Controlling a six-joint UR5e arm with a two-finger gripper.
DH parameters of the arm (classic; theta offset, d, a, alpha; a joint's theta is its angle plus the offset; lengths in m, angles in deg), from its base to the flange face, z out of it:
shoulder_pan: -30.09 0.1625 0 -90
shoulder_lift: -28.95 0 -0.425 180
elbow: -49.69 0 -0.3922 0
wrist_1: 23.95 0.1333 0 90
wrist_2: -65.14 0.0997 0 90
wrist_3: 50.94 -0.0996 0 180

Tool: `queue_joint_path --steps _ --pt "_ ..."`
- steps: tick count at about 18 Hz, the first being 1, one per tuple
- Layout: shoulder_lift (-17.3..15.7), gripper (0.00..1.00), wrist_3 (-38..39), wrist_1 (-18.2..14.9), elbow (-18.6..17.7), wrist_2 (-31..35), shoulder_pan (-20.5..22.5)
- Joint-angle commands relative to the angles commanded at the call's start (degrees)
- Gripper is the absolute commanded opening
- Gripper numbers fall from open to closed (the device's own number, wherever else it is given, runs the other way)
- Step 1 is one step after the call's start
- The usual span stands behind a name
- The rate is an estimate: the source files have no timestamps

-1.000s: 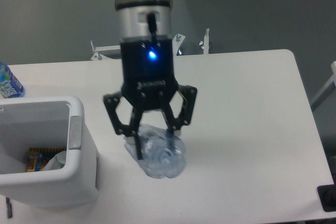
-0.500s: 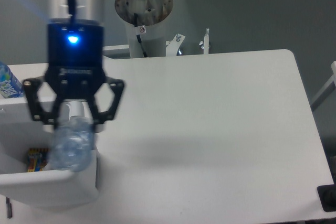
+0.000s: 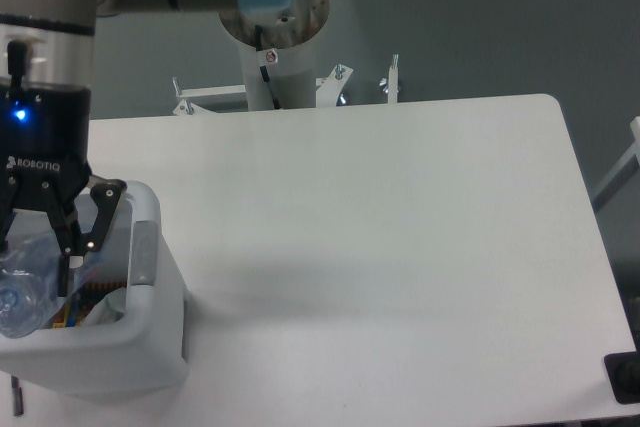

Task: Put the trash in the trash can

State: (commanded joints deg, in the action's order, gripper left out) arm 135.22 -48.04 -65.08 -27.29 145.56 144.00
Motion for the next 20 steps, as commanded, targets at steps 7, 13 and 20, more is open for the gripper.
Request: queue_joint_path --steps 7,13,20 --pt "-0.5 1.0 0.2 -0.1 -0.9 0.3 1.0" --pt "-2.6 1.0 -0.7 -0.5 -0.4 3.2 7.6" --pt "-2.7 1.0 -11.5 -5.3 -1.3 9.5 14.8"
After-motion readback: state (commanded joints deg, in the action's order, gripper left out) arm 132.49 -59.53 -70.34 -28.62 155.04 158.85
